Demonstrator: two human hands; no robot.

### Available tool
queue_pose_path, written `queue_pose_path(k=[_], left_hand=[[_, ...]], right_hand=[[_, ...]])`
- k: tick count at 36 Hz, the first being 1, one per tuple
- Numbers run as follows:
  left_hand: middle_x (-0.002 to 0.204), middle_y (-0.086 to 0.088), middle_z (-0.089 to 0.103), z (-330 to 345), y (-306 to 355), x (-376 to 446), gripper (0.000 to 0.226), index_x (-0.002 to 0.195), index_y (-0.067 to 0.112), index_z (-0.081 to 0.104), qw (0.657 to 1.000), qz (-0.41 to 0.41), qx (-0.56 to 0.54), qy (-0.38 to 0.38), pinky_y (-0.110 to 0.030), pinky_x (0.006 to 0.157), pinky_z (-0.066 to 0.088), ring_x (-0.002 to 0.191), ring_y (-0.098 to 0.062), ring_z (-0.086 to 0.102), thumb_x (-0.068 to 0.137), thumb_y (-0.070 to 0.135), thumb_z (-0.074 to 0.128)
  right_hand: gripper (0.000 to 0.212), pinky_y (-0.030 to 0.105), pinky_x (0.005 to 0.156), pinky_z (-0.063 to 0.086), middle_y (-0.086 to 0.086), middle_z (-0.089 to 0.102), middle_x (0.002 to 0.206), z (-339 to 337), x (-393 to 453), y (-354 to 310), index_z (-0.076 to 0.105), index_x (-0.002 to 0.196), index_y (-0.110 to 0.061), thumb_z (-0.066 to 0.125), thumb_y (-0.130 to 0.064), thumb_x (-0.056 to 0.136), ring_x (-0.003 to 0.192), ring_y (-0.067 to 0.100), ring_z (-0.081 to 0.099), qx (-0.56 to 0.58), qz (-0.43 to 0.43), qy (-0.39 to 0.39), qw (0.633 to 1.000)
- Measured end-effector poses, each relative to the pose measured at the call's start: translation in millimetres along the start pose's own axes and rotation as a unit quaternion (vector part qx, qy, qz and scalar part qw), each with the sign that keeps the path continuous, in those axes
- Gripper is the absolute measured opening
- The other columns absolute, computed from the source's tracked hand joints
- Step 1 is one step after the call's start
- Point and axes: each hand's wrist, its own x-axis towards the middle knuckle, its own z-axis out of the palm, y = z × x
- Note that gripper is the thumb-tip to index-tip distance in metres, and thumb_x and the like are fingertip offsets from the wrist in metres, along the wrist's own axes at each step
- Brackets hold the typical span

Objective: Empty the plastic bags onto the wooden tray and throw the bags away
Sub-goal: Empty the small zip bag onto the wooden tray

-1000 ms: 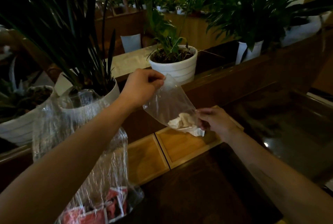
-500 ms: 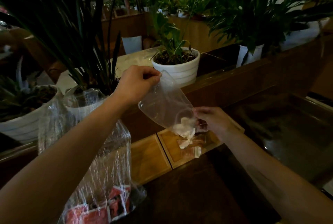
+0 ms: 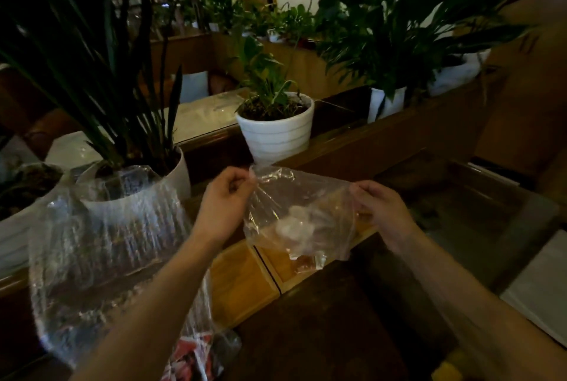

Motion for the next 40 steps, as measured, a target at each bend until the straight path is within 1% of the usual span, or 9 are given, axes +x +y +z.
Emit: queue_pose_path(k=[3,6,10,13,17,21,26,30,40], left_hand=[[0.094,-0.014,0.068,19,-14,-14,0.009,0.098,0.024,0.062,0.999,-0.016,-0.048,-0.017,-0.048,0.073,0.055,0.082,-0.034,0.064,0.096,0.028,0.053],[0.092,-0.007,0.066,40,-26,-21,0.008,0.097,0.027,0.060,0.995,-0.035,-0.091,-0.025,-0.036,0.068,0.054,0.077,-0.024,0.063,0.097,0.028,0.052],[0.093,-0.001,0.064,67,-34,-31,0.009,0.099,0.025,0.059,0.988,-0.061,-0.138,-0.034,-0.029,0.067,0.053,0.077,-0.015,0.061,0.098,0.023,0.051],[0.099,-0.002,0.066,89,-36,-39,0.011,0.105,0.021,0.059,0.985,-0.077,-0.149,-0.052,-0.037,0.075,0.055,0.088,-0.021,0.065,0.098,0.024,0.050],[0.106,-0.003,0.069,118,-38,-45,0.014,0.106,0.024,0.061,0.979,-0.097,-0.153,-0.089,-0.048,0.085,0.057,0.097,-0.026,0.068,0.097,0.029,0.052],[0.104,0.002,0.070,149,-36,-51,0.013,0.104,0.030,0.063,0.980,-0.094,-0.134,-0.113,-0.047,0.087,0.056,0.097,-0.021,0.068,0.095,0.032,0.055],[0.094,0.000,0.073,189,-29,-56,0.013,0.104,0.027,0.064,0.982,-0.089,-0.110,-0.122,-0.040,0.068,0.058,0.082,-0.025,0.070,0.092,0.029,0.059],[0.091,-0.003,0.071,223,-25,-55,0.013,0.105,0.019,0.063,0.977,-0.112,-0.127,-0.126,-0.022,0.046,0.046,0.062,-0.011,0.062,0.092,0.020,0.061],[0.087,-0.008,0.073,296,-24,-39,0.007,0.097,0.018,0.065,0.984,-0.138,-0.056,-0.096,-0.018,0.043,0.044,0.054,-0.004,0.059,0.090,0.018,0.064]], right_hand=[[0.020,0.037,0.076,0.054,0.003,0.070,0.100,-16,-15,1,0.066,0.104,-0.015,0.055,-0.029,0.095,0.097,0.024,0.066,0.024,0.023,0.005,0.999],[0.034,0.041,0.083,0.052,0.006,0.071,0.112,-35,-32,11,0.066,0.112,-0.018,0.063,-0.037,0.085,0.102,0.025,0.067,0.051,0.060,-0.007,0.997],[0.049,0.037,0.075,0.051,0.006,0.072,0.113,-59,-58,23,0.067,0.115,-0.019,0.075,-0.035,0.069,0.098,0.024,0.068,0.072,0.097,-0.004,0.993],[0.037,0.031,0.068,0.055,0.008,0.074,0.104,-77,-74,29,0.067,0.112,-0.013,0.071,-0.024,0.077,0.088,0.022,0.070,0.069,0.097,0.034,0.992],[0.026,0.036,0.075,0.053,0.009,0.074,0.097,-100,-80,38,0.070,0.105,-0.010,0.070,-0.020,0.081,0.082,0.020,0.070,0.067,0.087,0.095,0.989],[0.017,0.030,0.069,0.049,0.002,0.075,0.089,-130,-76,44,0.073,0.099,-0.012,0.071,-0.017,0.082,0.078,0.013,0.068,0.054,0.065,0.161,0.983],[0.010,0.030,0.065,0.047,0.005,0.072,0.087,-174,-60,52,0.074,0.095,-0.014,0.070,-0.015,0.085,0.077,0.019,0.063,0.047,0.063,0.176,0.981],[0.011,0.038,0.073,0.046,0.013,0.073,0.092,-210,-40,58,0.076,0.089,-0.015,0.074,-0.021,0.080,0.084,0.028,0.063,0.042,0.080,0.176,0.980],[0.013,0.027,0.060,0.046,0.011,0.069,0.079,-282,18,52,0.072,0.085,-0.003,0.072,-0.017,0.082,0.069,0.019,0.062,-0.003,0.098,0.124,0.987]])
